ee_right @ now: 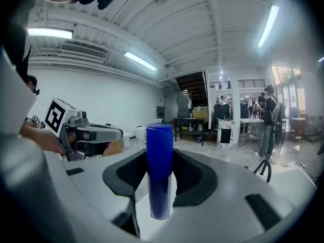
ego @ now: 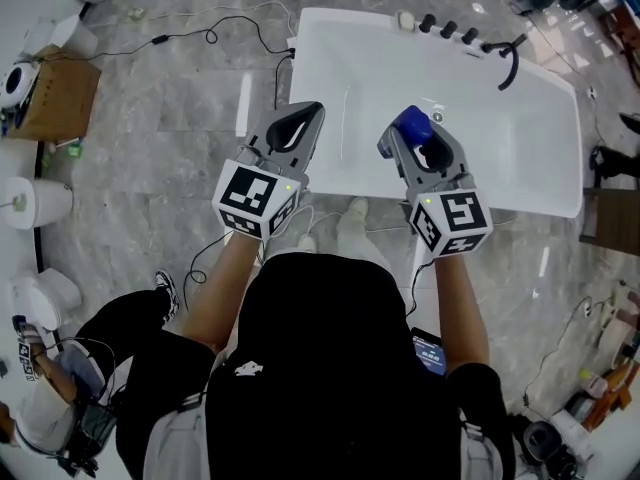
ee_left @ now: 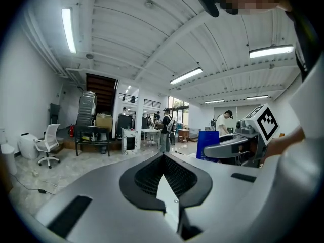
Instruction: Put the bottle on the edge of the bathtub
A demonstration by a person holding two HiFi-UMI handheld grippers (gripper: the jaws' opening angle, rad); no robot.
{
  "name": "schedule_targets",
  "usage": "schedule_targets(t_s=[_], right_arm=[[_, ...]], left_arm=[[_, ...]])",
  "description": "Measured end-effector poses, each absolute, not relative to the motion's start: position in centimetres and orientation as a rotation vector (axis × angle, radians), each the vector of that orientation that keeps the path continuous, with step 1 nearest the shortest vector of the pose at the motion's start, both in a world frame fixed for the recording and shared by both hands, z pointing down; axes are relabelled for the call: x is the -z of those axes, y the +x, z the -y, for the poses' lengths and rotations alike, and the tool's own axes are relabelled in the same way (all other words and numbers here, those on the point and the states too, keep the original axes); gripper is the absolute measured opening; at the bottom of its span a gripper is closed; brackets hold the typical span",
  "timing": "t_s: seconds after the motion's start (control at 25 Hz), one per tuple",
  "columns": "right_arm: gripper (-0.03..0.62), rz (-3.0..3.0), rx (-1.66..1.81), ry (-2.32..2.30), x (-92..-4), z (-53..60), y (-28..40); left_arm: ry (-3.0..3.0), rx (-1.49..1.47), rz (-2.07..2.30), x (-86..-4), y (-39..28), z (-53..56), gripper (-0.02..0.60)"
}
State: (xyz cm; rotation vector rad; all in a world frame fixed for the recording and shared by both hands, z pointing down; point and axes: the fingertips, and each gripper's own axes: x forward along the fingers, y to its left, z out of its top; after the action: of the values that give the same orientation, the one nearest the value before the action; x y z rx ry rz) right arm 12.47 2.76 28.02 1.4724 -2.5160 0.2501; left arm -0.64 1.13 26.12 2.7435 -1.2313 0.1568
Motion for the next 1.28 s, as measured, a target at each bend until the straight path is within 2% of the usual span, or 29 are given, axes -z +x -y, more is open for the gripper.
schedule_targets(t_s=[0.56,1.28], right_arm=[[0.160,2.579,-0.329,1.263,-31.3,6.3,16.3],[0.160,2.605,-0.403,1.060,-35.8,10.5,10.8]], left_arm=[[2.575,-0.235,1.422,-29.3,2.3,6.3,0.011],[2.398,-0.258,1.575,-32.9,-3.3,8.7,0.011]])
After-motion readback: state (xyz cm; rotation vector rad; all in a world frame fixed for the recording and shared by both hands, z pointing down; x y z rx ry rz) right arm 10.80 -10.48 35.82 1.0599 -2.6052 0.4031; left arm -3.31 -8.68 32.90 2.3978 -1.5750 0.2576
